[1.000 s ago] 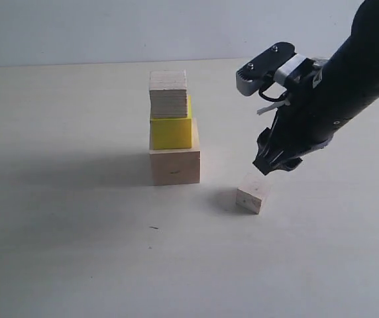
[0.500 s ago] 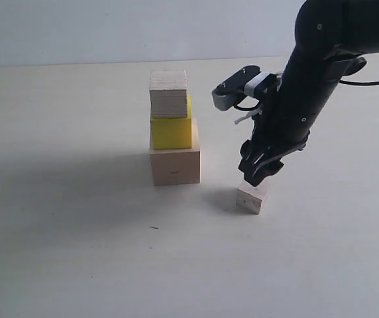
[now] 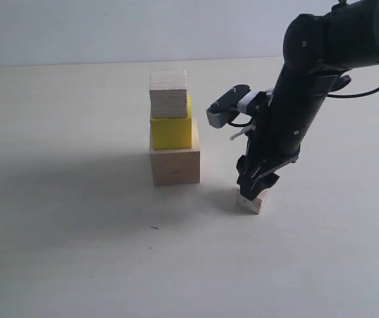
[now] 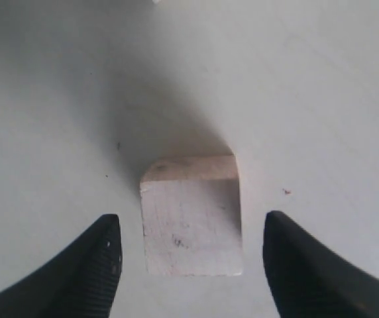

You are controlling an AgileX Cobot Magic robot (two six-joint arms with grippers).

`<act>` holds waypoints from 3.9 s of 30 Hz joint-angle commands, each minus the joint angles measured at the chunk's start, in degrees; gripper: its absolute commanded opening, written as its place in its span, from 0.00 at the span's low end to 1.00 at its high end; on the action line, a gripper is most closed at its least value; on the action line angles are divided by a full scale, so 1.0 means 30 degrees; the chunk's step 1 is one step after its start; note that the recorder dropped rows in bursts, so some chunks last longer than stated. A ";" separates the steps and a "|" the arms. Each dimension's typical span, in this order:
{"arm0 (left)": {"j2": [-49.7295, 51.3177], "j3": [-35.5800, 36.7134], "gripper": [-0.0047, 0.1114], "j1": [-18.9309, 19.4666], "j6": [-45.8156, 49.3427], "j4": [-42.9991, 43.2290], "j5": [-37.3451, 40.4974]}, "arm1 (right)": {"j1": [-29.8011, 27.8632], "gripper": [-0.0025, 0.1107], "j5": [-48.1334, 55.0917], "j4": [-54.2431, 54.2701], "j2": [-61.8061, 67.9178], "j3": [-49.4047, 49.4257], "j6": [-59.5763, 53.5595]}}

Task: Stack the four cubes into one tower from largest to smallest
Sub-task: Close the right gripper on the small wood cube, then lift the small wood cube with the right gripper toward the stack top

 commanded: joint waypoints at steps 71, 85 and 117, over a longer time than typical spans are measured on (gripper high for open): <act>0.0021 0.0038 0.04 0.0034 0.0288 -0.0149 0.0323 | -0.7998 0.02 0.1022 2.1779 -0.2972 -0.0146 -2.3169; 0.0021 0.0038 0.04 0.0034 0.0251 -0.0442 0.1016 | -0.8155 0.02 0.6140 2.3413 0.0105 -0.2933 -2.5945; 0.0021 0.0038 0.04 0.0034 0.0290 -0.0448 0.0894 | -0.6083 0.02 0.6276 2.4962 -0.0254 -0.3774 -2.6392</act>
